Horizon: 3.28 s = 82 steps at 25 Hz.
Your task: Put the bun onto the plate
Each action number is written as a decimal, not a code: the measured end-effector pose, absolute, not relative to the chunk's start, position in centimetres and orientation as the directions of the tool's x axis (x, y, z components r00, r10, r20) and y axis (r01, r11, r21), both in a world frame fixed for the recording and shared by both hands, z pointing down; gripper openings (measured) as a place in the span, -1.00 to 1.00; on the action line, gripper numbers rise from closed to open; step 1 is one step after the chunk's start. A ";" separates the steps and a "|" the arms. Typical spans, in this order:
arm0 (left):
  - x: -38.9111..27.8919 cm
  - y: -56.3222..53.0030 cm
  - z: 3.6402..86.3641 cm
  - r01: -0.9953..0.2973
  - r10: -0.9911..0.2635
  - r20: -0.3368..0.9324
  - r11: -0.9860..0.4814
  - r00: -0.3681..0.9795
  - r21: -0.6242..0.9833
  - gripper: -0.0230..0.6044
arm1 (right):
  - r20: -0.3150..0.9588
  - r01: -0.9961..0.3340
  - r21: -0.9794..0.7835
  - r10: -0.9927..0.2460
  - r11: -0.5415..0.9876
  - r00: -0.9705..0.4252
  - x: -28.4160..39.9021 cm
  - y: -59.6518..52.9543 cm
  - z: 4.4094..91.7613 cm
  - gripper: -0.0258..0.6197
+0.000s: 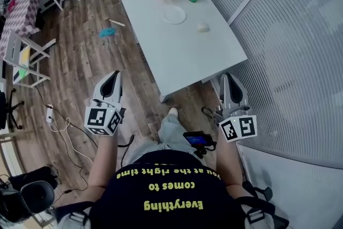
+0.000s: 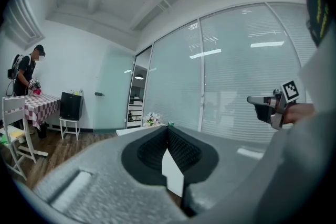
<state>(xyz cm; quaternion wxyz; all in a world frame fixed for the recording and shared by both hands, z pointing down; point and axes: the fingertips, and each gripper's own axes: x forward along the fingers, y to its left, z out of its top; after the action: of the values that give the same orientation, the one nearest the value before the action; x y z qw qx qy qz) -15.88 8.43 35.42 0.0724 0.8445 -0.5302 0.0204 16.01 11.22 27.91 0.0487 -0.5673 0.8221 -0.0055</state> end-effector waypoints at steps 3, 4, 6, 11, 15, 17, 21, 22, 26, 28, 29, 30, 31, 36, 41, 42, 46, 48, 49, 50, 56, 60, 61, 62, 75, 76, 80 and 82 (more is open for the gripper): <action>-14.9 7.0 35.2 -0.900 -0.893 0.115 -0.427 0.436 0.093 -0.93 | -0.063 -0.921 -0.050 -0.922 0.386 -0.382 16.2 9.4 27.8 -0.90; -14.8 6.6 35.0 -0.902 -0.896 0.113 -0.421 0.430 0.094 -0.93 | -0.058 -0.919 -0.051 -0.920 0.391 -0.388 16.4 8.9 27.9 -0.90; -14.7 5.8 34.6 -0.910 -0.905 0.105 -0.404 0.413 0.098 -0.93 | -0.056 -0.916 -0.064 -0.918 0.395 -0.392 16.8 7.8 28.0 -0.90; -14.0 3.5 34.7 -0.924 -0.919 0.111 -0.370 0.379 0.096 -0.93 | -0.058 -0.907 -0.072 -0.909 0.415 -0.412 18.0 4.7 27.9 -0.90; -13.4 2.1 34.6 -0.933 -0.928 0.111 -0.348 0.357 0.094 -0.93 | -0.058 -0.901 -0.072 -0.903 0.428 -0.425 19.0 2.7 27.8 -0.90; -13.1 1.3 34.6 -0.935 -0.929 0.110 -0.343 0.352 0.095 -0.93 | -0.055 -0.898 -0.066 -0.900 0.436 -0.433 19.3 1.7 27.8 -0.90; -12.6 -0.7 35.0 -0.941 -0.935 0.113 -0.325 0.335 0.095 -0.93 | -0.053 -0.891 -0.065 -0.893 0.449 -0.446 19.8 -0.6 28.4 -0.90; -12.5 -1.2 35.1 -0.943 -0.938 0.113 -0.319 0.329 0.096 -0.93 | -0.051 -0.890 -0.069 -0.892 0.451 -0.449 20.0 -1.2 28.5 -0.90; -11.9 -2.7 34.7 -0.948 -0.943 0.107 -0.305 0.314 0.094 -0.93 | -0.046 -0.882 -0.066 -0.884 0.467 -0.464 20.7 -3.2 28.5 -0.90; -11.6 -3.2 34.6 -0.949 -0.945 0.105 -0.301 0.310 0.092 -0.93 | -0.051 -0.879 -0.064 -0.881 0.473 -0.471 20.9 -3.9 28.3 -0.90; -11.5 -3.4 34.7 -0.950 -0.946 0.106 -0.298 0.307 0.092 -0.93 | -0.054 -0.877 -0.064 -0.880 0.475 -0.473 20.9 -4.2 28.2 -0.90; -11.4 -3.7 34.7 -0.951 -0.946 0.108 -0.296 0.305 0.093 -0.93 | -0.055 -0.876 -0.066 -0.878 0.478 -0.475 20.9 -4.4 28.2 -0.90; -11.3 -3.9 34.8 -0.951 -0.947 0.110 -0.294 0.303 0.094 -0.93 | -0.056 -0.875 -0.069 -0.877 0.480 -0.477 20.9 -4.7 28.3 -0.90; -10.7 -4.9 35.4 -0.952 -0.943 0.138 -0.292 0.302 0.088 -0.93 | -0.049 -0.872 -0.092 -0.876 0.481 -0.479 21.4 -6.1 29.3 -0.90; -10.2 -6.1 36.1 -0.950 -0.936 0.163 -0.304 0.313 0.077 -0.93 | -0.034 -0.881 -0.114 -0.888 0.458 -0.458 22.5 -7.0 30.6 -0.90; -10.1 -6.5 36.2 -0.948 -0.934 0.166 -0.308 0.317 0.077 -0.93 | -0.030 -0.885 -0.117 -0.892 0.451 -0.451 22.7 -7.1 30.8 -0.90; -9.8 -8.4 36.0 -0.938 -0.923 0.168 -0.337 0.346 0.078 -0.93 | -0.020 -0.899 -0.119 -0.906 0.421 -0.422 23.1 -7.9 31.0 -0.90; -9.6 -9.5 36.1 -0.931 -0.916 0.167 -0.356 0.365 0.080 -0.93 | -0.019 -0.906 -0.117 -0.914 0.406 -0.406 23.1 -8.5 31.1 -0.90; -9.5 -10.2 36.1 -0.927 -0.912 0.167 -0.367 0.375 0.080 -0.93 | -0.020 -0.910 -0.118 -0.917 0.397 -0.398 23.1 -8.9 31.1 -0.90; -9.5 -10.8 36.1 -0.923 -0.908 0.166 -0.377 0.385 0.078 -0.93 | -0.023 -0.914 -0.120 -0.921 0.388 -0.389 23.0 -9.3 31.0 -0.90; -9.7 -13.9 35.7 -0.905 -0.891 0.160 -0.418 0.424 0.073 -0.93 | -0.034 -0.924 -0.120 -0.932 0.363 -0.362 22.0 -11.2 30.7 -0.90; -9.7 -15.7 36.3 -0.899 -0.883 0.166 -0.432 0.439 0.078 -0.93 | -0.023 -0.930 -0.121 -0.938 0.347 -0.347 22.0 -12.4 31.2 -0.90; -9.6 -16.1 36.4 -0.897 -0.881 0.168 -0.435 0.442 0.081 -0.93 | -0.018 -0.932 -0.120 -0.940 0.342 -0.342 22.0 -12.7 31.4 -0.90; -9.6 -16.4 36.5 -0.895 -0.879 0.171 -0.437 0.445 0.084 -0.93 | -0.013 -0.934 -0.118 -0.941 0.336 -0.337 22.1 -12.9 31.5 -0.90; -8.3 -20.6 37.3 -0.874 -0.854 0.185 -0.474 0.486 0.104 -0.93 | 0.041 -0.952 -0.088 -0.953 0.294 -0.299 23.0 -16.5 33.0 -0.90; -8.2 -20.9 37.4 -0.874 -0.853 0.187 -0.475 0.486 0.105 -0.93 | 0.047 -0.952 -0.088 -0.953 0.294 -0.299 23.1 -16.8 33.3 -0.90; -7.8 -22.1 37.9 -0.872 -0.849 0.200 -0.476 0.489 0.111 -0.93 | 0.075 -0.953 -0.078 -0.951 0.294 -0.300 23.3 -18.2 34.2 -0.90; -7.6 -22.6 38.2 -0.871 -0.847 0.204 -0.478 0.492 0.114 -0.93 | 0.083 -0.953 -0.078 -0.951 0.292 -0.298 23.5 -18.8 34.7 -0.90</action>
<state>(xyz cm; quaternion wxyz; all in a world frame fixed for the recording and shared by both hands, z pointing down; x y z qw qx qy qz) -7.56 -22.61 38.17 0.1012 0.8577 -0.5006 0.0598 23.48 -18.84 34.71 -0.0105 -0.5925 0.8035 -0.0561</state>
